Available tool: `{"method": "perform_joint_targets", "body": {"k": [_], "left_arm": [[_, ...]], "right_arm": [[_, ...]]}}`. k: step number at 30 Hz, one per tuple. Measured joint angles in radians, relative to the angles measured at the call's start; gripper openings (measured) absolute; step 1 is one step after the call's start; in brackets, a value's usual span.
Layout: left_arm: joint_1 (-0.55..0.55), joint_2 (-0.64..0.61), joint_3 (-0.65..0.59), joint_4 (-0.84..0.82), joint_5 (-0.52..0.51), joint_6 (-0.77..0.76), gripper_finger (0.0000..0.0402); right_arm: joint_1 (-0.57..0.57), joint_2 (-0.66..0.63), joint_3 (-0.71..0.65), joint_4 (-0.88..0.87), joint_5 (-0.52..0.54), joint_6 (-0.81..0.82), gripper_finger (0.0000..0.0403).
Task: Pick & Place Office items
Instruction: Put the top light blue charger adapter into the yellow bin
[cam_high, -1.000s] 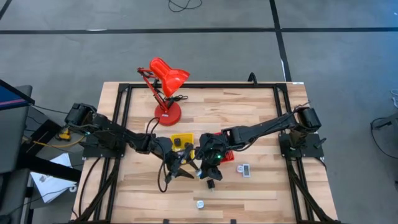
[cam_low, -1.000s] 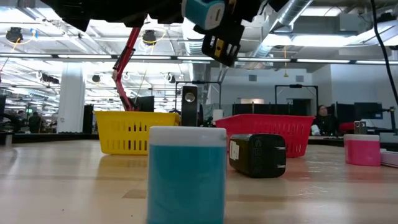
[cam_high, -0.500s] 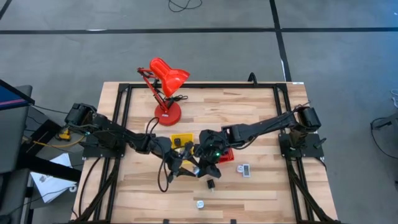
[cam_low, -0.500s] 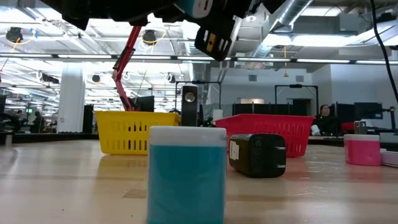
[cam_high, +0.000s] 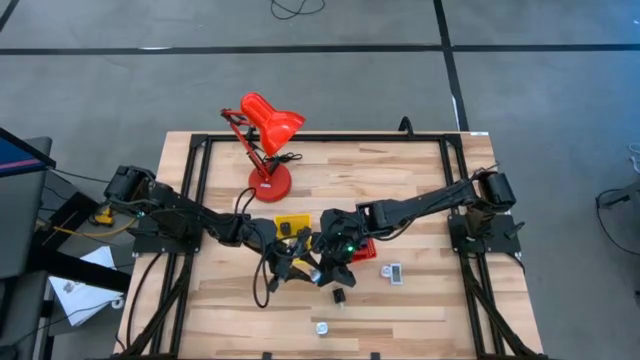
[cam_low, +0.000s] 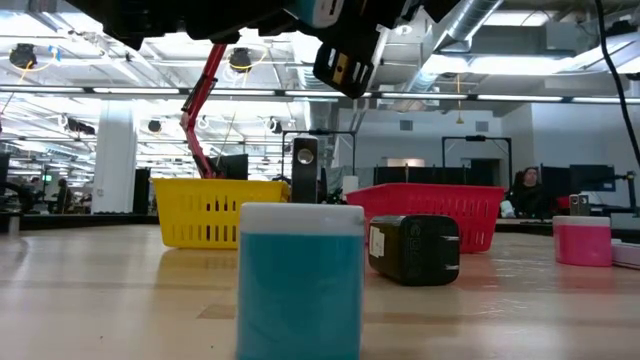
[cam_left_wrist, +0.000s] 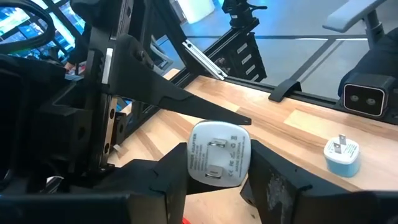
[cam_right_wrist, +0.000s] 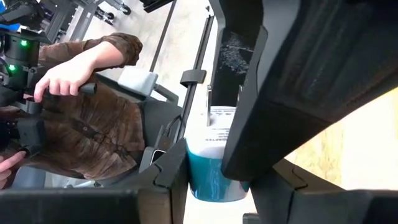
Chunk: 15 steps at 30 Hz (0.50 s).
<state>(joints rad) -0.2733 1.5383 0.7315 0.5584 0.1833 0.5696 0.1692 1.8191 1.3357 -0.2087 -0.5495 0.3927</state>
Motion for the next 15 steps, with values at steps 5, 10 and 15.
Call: {"method": "perform_joint_targets", "body": {"k": [5, 10, 15], "left_arm": [[0.0, 0.0, 0.0, -0.001, -0.001, 0.004, 0.0127], [0.0, 0.0, 0.0, -0.003, 0.004, 0.002, 0.0133], [-0.002, 0.0, 0.0, -0.009, 0.008, 0.002, 0.0129]], "right_arm": [[0.0, 0.0, 0.0, -0.011, -0.001, -0.007, 0.013], [0.0, 0.0, 0.0, -0.012, -0.011, -0.049, 0.0155], [0.001, 0.0, 0.0, -0.04, -0.032, -0.059, 0.0187]]}}
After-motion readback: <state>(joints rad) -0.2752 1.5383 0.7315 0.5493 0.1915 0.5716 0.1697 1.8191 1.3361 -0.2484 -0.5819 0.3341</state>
